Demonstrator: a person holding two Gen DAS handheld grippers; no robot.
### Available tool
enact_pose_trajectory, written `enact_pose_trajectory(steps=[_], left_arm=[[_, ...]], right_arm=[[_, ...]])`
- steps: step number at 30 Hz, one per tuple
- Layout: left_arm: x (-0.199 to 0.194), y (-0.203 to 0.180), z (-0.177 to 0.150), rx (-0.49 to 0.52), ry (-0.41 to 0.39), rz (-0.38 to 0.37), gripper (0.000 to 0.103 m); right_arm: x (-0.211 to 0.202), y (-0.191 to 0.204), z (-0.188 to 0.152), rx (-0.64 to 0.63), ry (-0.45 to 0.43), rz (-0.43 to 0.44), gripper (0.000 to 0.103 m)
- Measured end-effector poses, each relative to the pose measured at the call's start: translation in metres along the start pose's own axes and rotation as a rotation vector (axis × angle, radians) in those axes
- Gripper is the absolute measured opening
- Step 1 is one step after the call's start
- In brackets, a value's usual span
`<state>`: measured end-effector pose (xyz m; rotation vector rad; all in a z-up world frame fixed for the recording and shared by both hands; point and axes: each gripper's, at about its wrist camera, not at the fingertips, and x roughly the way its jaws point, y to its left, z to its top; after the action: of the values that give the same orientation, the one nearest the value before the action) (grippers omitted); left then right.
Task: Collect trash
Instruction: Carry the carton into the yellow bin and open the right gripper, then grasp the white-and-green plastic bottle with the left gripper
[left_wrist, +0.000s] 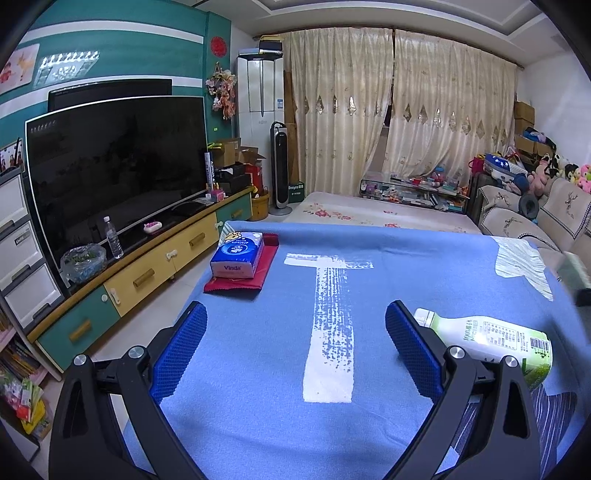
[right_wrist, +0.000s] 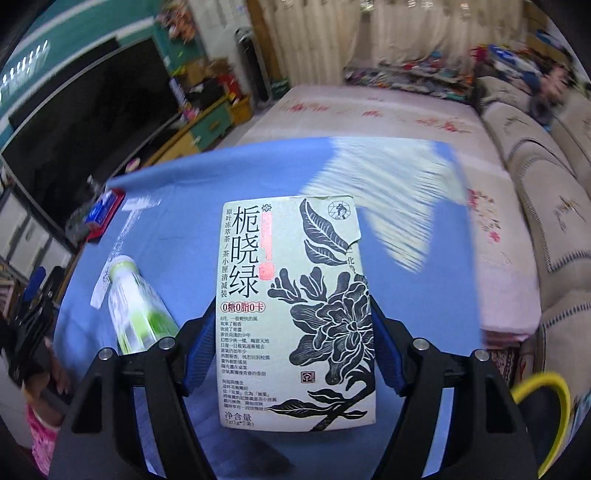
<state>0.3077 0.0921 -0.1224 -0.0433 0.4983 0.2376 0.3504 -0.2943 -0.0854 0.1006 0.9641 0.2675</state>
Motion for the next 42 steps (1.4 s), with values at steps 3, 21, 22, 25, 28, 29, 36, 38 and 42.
enact_pose_trajectory(steps=[3, 21, 22, 25, 28, 29, 36, 38, 42], left_arm=[[-0.001, 0.0, 0.001, 0.002, -0.003, 0.001, 0.096], [-0.004, 0.001, 0.001, 0.009, -0.009, 0.009, 0.098], [-0.004, 0.001, 0.001, 0.011, -0.011, 0.01, 0.098], [-0.005, 0.001, 0.001, 0.015, -0.013, 0.009, 0.098], [-0.007, -0.001, 0.001, 0.019, -0.017, 0.004, 0.098], [-0.008, -0.003, 0.001, 0.021, -0.018, -0.004, 0.098], [-0.026, -0.027, 0.01, 0.017, -0.003, -0.116, 0.098], [-0.033, -0.041, 0.016, 0.026, 0.031, -0.169, 0.098], [-0.051, -0.07, 0.017, 0.024, 0.071, -0.267, 0.098]], right_arm=[[-0.025, -0.039, -0.027, 0.072, -0.028, -0.028, 0.069], [-0.063, -0.207, -0.149, 0.458, -0.041, -0.363, 0.077], [-0.064, -0.208, -0.15, 0.462, -0.051, -0.371, 0.078], [-0.075, -0.197, -0.151, 0.482, -0.107, -0.363, 0.078], [-0.088, -0.171, -0.148, 0.457, -0.189, -0.327, 0.08], [-0.092, -0.158, -0.146, 0.437, -0.227, -0.319, 0.081], [-0.083, -0.083, -0.14, 0.3, -0.391, -0.278, 0.084], [-0.073, -0.071, -0.139, 0.27, -0.393, -0.275, 0.084], [-0.073, -0.071, -0.137, 0.282, -0.418, -0.245, 0.085]])
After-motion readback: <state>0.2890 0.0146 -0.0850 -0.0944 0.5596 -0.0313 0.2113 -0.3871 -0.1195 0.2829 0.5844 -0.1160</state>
